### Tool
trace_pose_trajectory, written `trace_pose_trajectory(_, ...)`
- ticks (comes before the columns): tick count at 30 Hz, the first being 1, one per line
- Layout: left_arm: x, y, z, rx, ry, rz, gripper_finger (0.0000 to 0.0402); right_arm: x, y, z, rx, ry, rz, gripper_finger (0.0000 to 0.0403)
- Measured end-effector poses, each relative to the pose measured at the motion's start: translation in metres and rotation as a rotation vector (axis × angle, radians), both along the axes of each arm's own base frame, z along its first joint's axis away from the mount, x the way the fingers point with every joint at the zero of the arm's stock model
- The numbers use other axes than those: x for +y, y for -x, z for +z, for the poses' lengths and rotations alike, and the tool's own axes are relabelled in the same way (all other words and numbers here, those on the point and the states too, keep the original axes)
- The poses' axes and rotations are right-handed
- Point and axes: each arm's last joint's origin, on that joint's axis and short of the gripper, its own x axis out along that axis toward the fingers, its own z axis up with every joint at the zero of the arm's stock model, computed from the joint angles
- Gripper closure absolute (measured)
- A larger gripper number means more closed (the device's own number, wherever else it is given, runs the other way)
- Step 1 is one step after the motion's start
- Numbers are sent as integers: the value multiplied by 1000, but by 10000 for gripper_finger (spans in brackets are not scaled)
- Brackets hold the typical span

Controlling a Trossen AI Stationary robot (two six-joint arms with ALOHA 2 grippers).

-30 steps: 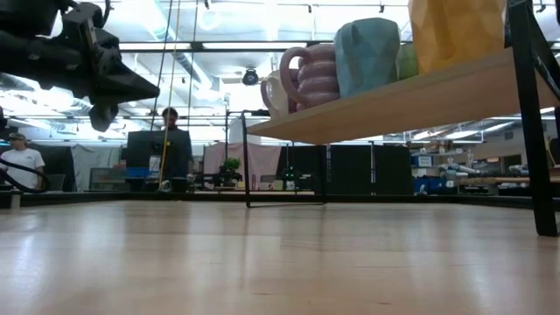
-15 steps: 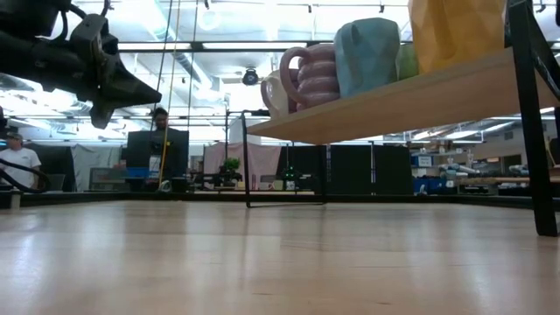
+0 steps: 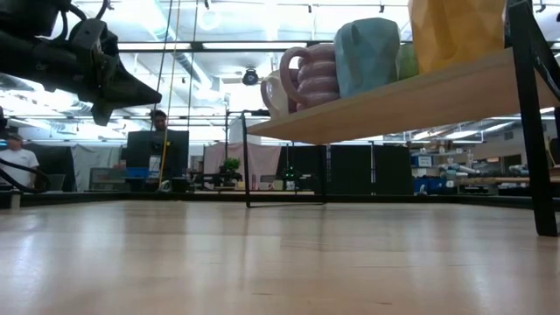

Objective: Place coffee mugs
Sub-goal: Return to Home Position

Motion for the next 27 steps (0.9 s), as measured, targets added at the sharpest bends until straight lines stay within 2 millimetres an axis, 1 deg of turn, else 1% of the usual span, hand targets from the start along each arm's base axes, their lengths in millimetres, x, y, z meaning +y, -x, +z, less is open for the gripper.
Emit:
trace_pose_trajectory(5, 0, 0, 2, -21, 0, 7, 379, 1, -7, -8, 117, 7, -105, 388)
trace_pose_trajectory(8, 0, 0, 3, -32, 1, 8, 379, -1, -9, -8, 148, -34, -192, 389)
trace_pose_trajectory(10, 0, 0, 3, -35, 6, 8, 379, -2, -10, -4, 121, -72, -255, 388)
trace_pose_trajectory(13, 0, 0, 3, -41, 18, 10, 379, -3, -10, -3, 51, -62, -324, 386)
trace_pose_trajectory(20, 0, 0, 3, -43, 22, 10, 379, -3, -10, -3, -49, -14, -376, 384)
trace_pose_trajectory(27, 0, 0, 3, -44, 26, 10, 379, -4, -11, -3, -85, -5, -442, 384)
